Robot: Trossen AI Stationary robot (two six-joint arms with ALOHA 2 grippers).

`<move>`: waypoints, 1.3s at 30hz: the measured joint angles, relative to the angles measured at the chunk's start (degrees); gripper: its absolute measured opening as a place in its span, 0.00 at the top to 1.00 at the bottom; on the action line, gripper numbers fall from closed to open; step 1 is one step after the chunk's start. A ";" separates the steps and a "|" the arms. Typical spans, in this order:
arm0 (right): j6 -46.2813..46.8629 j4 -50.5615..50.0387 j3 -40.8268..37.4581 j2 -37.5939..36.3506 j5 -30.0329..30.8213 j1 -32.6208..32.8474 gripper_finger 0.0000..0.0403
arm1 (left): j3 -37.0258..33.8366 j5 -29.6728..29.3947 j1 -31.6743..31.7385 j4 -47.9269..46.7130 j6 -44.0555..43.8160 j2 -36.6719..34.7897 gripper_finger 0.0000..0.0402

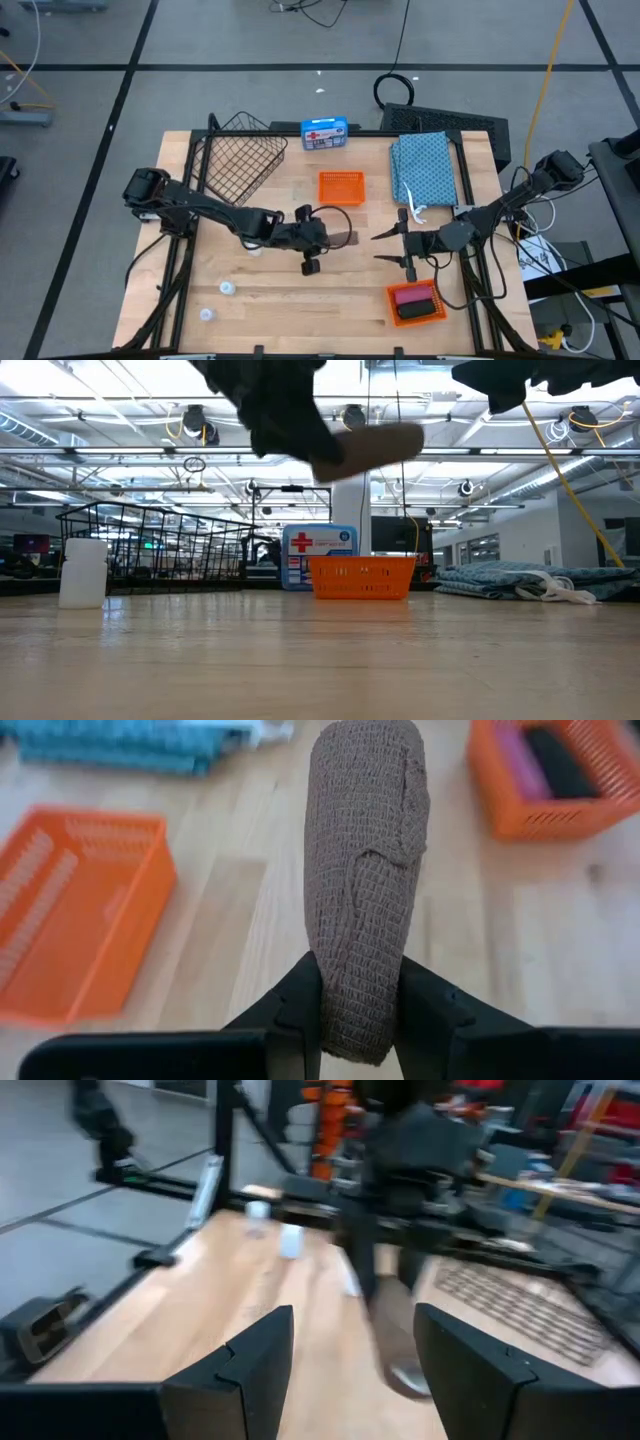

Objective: Pick & place medical supplies in basket/bin
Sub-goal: Put the brown bandage into the bottom orange bin

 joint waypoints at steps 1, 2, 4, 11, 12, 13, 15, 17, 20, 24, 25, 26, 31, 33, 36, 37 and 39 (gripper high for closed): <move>0.01 -0.77 0.00 -0.79 0.23 0.00 0.51 | 0.06 0.00 -0.22 0.57 0.70 -0.35 0.77; 0.17 -1.65 -0.02 -1.54 0.52 0.00 0.51 | 0.10 -0.01 -0.34 0.59 1.35 -0.49 0.77; 1.61 -4.53 0.01 -3.66 1.11 0.05 0.51 | 0.10 -0.10 -0.57 0.43 2.14 -0.46 0.77; 8.80 -14.43 -0.02 -10.19 1.18 0.04 0.51 | 0.07 -0.20 -0.50 0.29 2.21 -0.36 0.77; 9.14 -14.59 -0.10 -10.22 1.17 0.04 0.51 | 0.07 -0.20 -0.53 0.99 2.21 -0.35 0.77; 9.22 -14.23 -0.39 -10.10 1.17 0.04 0.51 | 0.07 -0.17 -0.53 2.01 2.21 -0.35 0.77; 9.24 -12.98 -1.41 -9.55 1.17 0.03 0.51 | 0.07 -0.15 -0.53 3.94 2.21 -0.35 0.77; 9.13 -10.47 -2.90 -8.93 1.17 -0.23 0.51 | 0.07 0.23 -0.53 5.06 1.99 -0.35 0.77; 8.76 -5.54 -4.95 -8.41 1.17 -0.70 0.51 | 0.06 1.41 -0.53 5.67 1.49 -0.35 0.77; 6.67 -0.97 -6.61 -8.41 1.19 -1.05 0.51 | 0.04 1.44 -0.53 5.72 0.24 -0.35 0.77; 6.01 0.16 -6.98 -8.38 1.17 -1.05 0.51 | 0.04 1.44 -0.53 5.82 0.06 -0.35 0.77; 5.45 1.26 -7.35 -8.20 1.17 -1.05 0.51 | 0.04 1.44 -0.53 5.95 -0.31 -0.35 0.77; 1.50 4.65 -7.95 -4.52 1.35 -1.05 0.51 | 0.04 1.44 -0.46 5.99 -1.21 -0.35 0.77; -0.55 7.66 -7.95 -1.73 1.40 -1.05 0.51 | 0.04 1.44 -0.39 6.08 -1.29 -0.35 0.77; -3.05 15.06 -7.95 2.42 1.50 -1.64 0.48 | 0.04 1.44 -0.37 6.13 -1.65 -0.35 0.77; -3.71 17.52 -7.95 3.56 1.56 -2.02 0.46 | 0.04 1.46 -0.37 6.13 -2.16 -0.35 0.77; -4.64 20.10 -7.95 5.36 1.54 -2.88 0.42 | 0.02 1.73 -0.37 6.08 -3.29 -0.35 0.77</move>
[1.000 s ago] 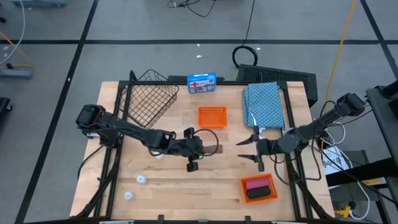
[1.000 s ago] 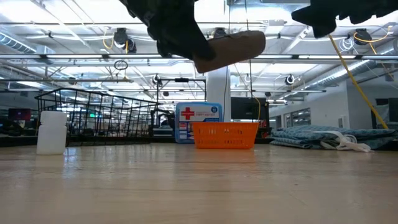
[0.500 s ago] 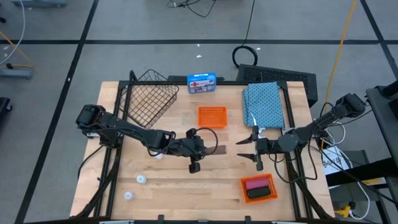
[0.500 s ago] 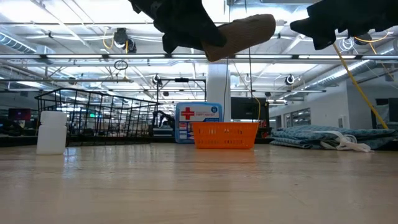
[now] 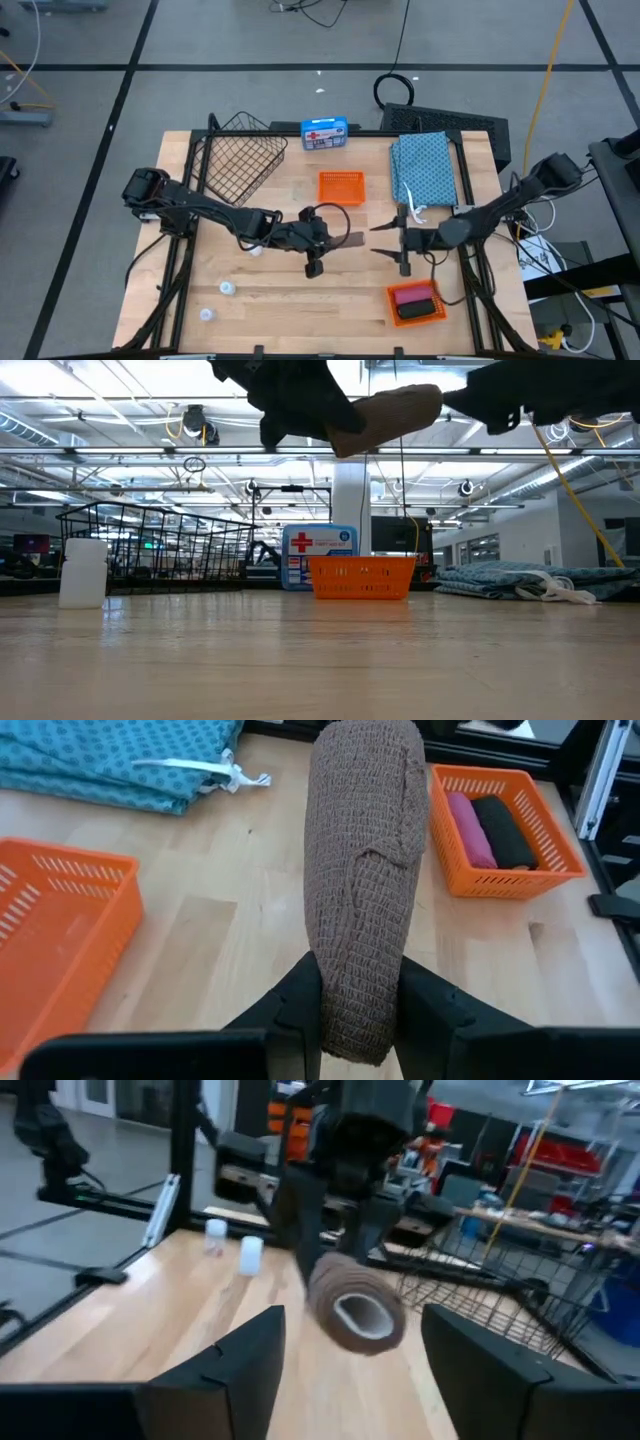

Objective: Pick & place medical supplies in basket/bin
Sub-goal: Put the brown bandage into the bottom orange bin

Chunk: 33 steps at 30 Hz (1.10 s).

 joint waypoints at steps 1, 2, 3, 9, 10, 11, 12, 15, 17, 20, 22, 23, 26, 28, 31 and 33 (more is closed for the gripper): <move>-0.11 0.68 0.00 0.82 -0.07 -0.45 0.41 | 0.01 0.79 0.00 -0.02 -0.62 0.00 0.77; -0.01 0.91 0.00 1.61 -0.11 -0.91 0.39 | 0.00 1.74 0.00 -0.05 -1.08 0.00 0.77; 0.33 0.95 0.00 2.42 -0.22 -1.39 0.37 | 0.00 2.71 0.00 -0.05 -1.52 0.00 0.77; 1.58 1.61 1.45 6.81 -1.15 -3.14 0.31 | 0.00 4.65 -0.07 0.10 -2.13 0.00 0.77; 1.60 1.63 2.04 7.50 -2.23 -3.37 0.30 | 0.00 4.77 -0.07 0.10 -2.13 0.00 0.77; 1.59 1.61 2.74 8.27 -3.30 -3.49 0.30 | 0.00 4.80 -0.07 0.09 -2.14 0.00 0.77; 1.60 1.63 3.49 8.99 -3.81 -3.63 0.30 | 0.00 4.77 -0.09 0.15 -2.17 0.00 0.77; 1.27 1.71 5.18 10.73 -4.07 -3.75 0.30 | 0.00 4.65 -0.04 0.11 -2.17 0.00 0.77; 0.17 1.67 5.75 11.63 -4.63 -3.75 0.32 | 0.00 4.65 -0.02 0.07 -2.17 0.00 0.77; -0.85 1.59 6.03 12.06 -5.13 -3.75 0.34 | 0.00 4.63 -0.03 -0.26 -2.17 0.02 0.77; -0.96 1.61 6.03 12.04 -5.14 -3.75 0.36 | 0.00 4.63 -0.02 -0.24 -2.17 0.02 0.77; -0.96 1.61 6.03 12.05 -5.10 -3.75 0.37 | 0.00 4.63 -0.04 -0.22 -2.17 0.02 0.77; -0.96 1.59 6.03 12.06 -5.09 -3.75 0.42 | 0.00 4.63 -0.04 -0.24 -2.16 0.02 0.77; -0.96 1.59 6.03 12.06 -5.07 -3.75 0.45 | 0.00 4.63 -0.04 -0.23 -2.15 0.02 0.77; -1.16 1.59 6.05 12.05 -5.06 -3.75 0.52 | 0.00 4.61 -0.04 -0.24 -2.15 0.02 0.77; -1.49 1.59 6.05 12.05 -5.05 -3.75 0.56 | -0.02 4.59 -0.04 -0.24 -2.15 0.02 0.77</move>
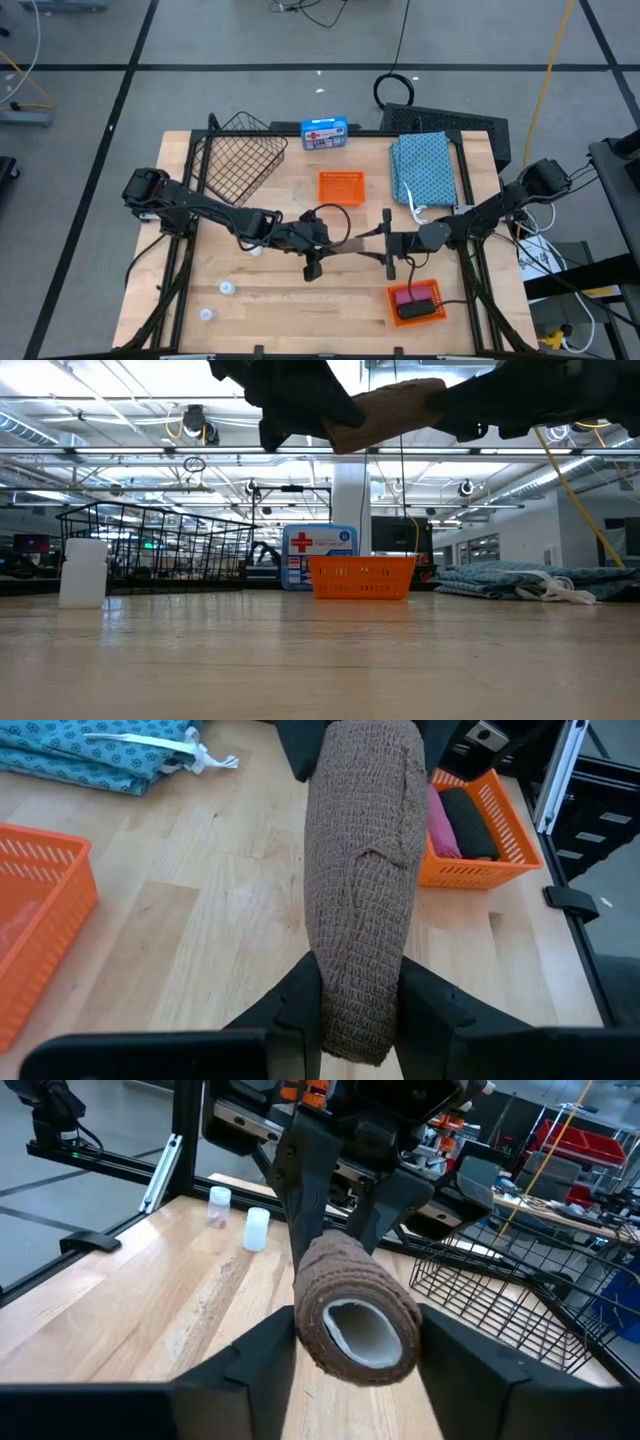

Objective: Pick & place medical supplies in basket/bin
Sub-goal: Put the brown bandage into the bottom orange bin

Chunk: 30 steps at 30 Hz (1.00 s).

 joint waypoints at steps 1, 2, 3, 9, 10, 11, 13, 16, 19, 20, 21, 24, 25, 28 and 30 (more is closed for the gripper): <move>-0.01 0.00 0.00 -0.02 0.00 0.00 0.59 | 0.00 0.00 0.00 0.00 0.00 0.00 0.77; -0.02 0.00 0.00 -0.02 0.00 0.00 0.61 | 0.00 0.00 0.00 0.00 0.00 0.00 0.77; 0.00 0.00 0.00 -0.01 0.00 0.00 0.64 | 0.00 0.00 0.00 0.00 -0.02 0.00 0.77; 1.14 -0.49 0.00 -0.69 -0.01 0.00 0.80 | 0.00 -0.05 0.00 0.40 0.95 0.00 0.77; 1.25 -0.93 0.00 -1.06 -0.05 0.00 0.83 | 0.00 -0.07 0.00 0.69 1.36 0.00 0.77; 1.33 -1.69 0.00 -1.53 -0.09 0.01 0.85 | -0.02 -0.07 0.00 1.17 1.87 0.00 0.77; 1.96 -3.31 0.03 -2.51 -0.11 0.01 0.89 | -0.04 -0.09 0.02 1.64 3.28 0.00 0.77; 3.59 -6.05 0.11 -4.02 -0.09 -0.02 0.91 | -0.04 -0.47 0.22 1.91 4.62 0.02 0.77; 4.79 -7.99 0.13 -5.57 -0.10 -0.04 0.91 | -0.04 -0.45 0.56 2.48 4.13 0.04 0.77; 5.21 -8.38 0.13 -6.01 -0.09 -0.04 0.90 | -0.04 -0.39 0.70 2.65 3.84 0.04 0.77; 5.60 -8.78 0.13 -6.38 -0.09 -0.05 0.90 | -0.02 -0.06 0.79 2.71 3.10 0.04 0.77; 6.16 -9.73 0.13 -7.12 -0.32 -0.04 0.91 | -0.02 1.51 0.83 2.89 1.33 0.04 0.77; 6.20 -9.86 0.13 -7.12 -0.40 -0.02 0.91 | -0.02 1.87 0.83 3.06 1.29 0.04 0.77; 6.28 -9.93 0.13 -7.15 -0.50 -0.02 0.92 | -0.02 1.98 0.83 4.01 1.50 0.04 0.73; 6.38 -10.12 0.13 -7.19 -0.50 -0.02 0.92 | -0.02 1.95 0.81 4.62 2.09 0.04 0.66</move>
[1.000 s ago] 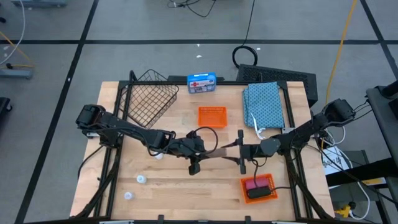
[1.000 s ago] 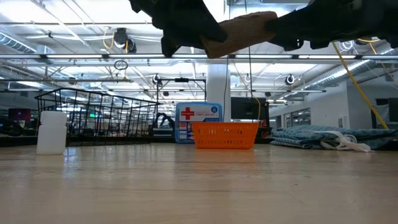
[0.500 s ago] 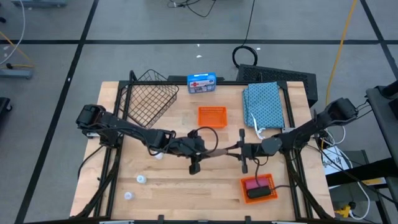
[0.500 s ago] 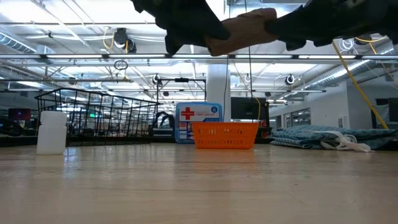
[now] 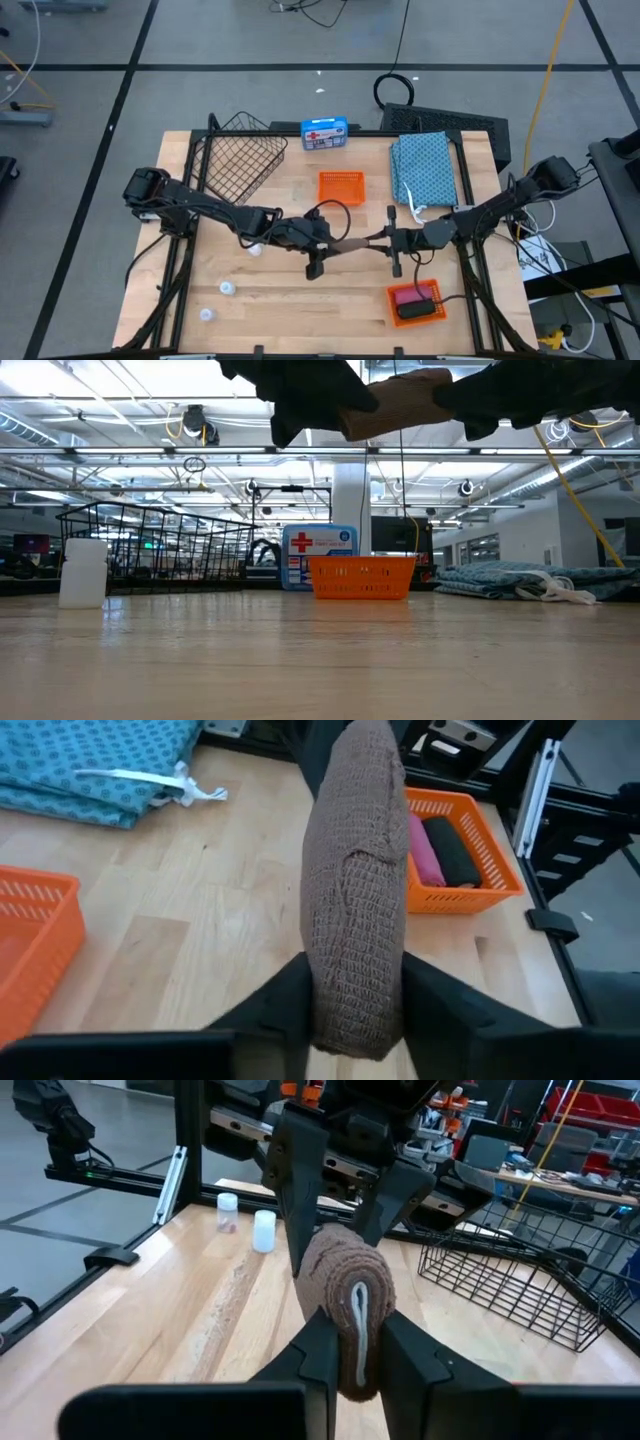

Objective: Pick & place medical supplies in basket/bin
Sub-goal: Put the brown bandage into the bottom orange bin

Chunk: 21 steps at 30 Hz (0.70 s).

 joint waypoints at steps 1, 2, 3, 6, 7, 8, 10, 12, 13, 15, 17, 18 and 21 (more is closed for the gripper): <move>0.16 -0.12 0.00 -0.02 0.02 0.02 0.91 | 0.00 0.04 -0.04 0.14 0.35 0.00 0.62; 0.46 -0.24 0.00 -0.02 0.01 0.04 0.91 | 0.00 0.09 -0.04 0.21 1.01 0.00 0.58; 0.80 -0.42 0.00 0.00 0.00 0.02 0.91 | 0.21 0.17 -0.04 0.00 1.78 0.00 0.54; 1.24 -1.56 -0.14 0.07 0.11 0.02 0.91 | 0.88 0.57 0.01 -0.53 2.04 -1.57 0.43; 1.28 -2.09 -0.15 0.04 0.24 0.02 0.92 | 1.01 0.53 0.19 -0.77 1.54 -2.59 0.40; 1.37 -2.70 -0.16 -0.28 0.29 0.00 0.92 | 1.05 0.45 0.26 -1.76 1.42 -3.79 0.37; 1.94 -3.03 -0.15 -1.00 0.52 -0.02 0.92 | 1.03 0.18 0.29 -4.50 1.59 -6.33 0.33; 2.83 -4.50 -0.17 -2.27 0.51 0.00 0.91 | 0.88 -1.34 0.24 -6.10 2.43 -8.98 0.30; 3.31 -4.76 -0.17 -2.87 0.47 0.00 0.91 | 0.51 -3.07 -0.15 -6.39 2.89 -10.57 0.29; 4.27 -6.05 -0.17 -4.57 0.47 0.00 0.91 | -0.41 -7.29 -1.17 -7.20 3.97 -13.32 0.27; 5.29 -7.23 -0.17 -6.19 0.46 0.00 0.91 | -1.92 -12.08 -2.63 -7.08 5.01 -15.54 0.26; 5.83 -7.98 -0.17 -6.91 0.48 0.00 0.92 | -3.17 -14.59 -3.35 -7.29 5.23 -16.42 0.26; 7.08 -8.29 -1.20 -9.08 0.53 0.02 0.92 | -7.01 -21.23 -5.07 -5.17 5.55 -18.44 0.26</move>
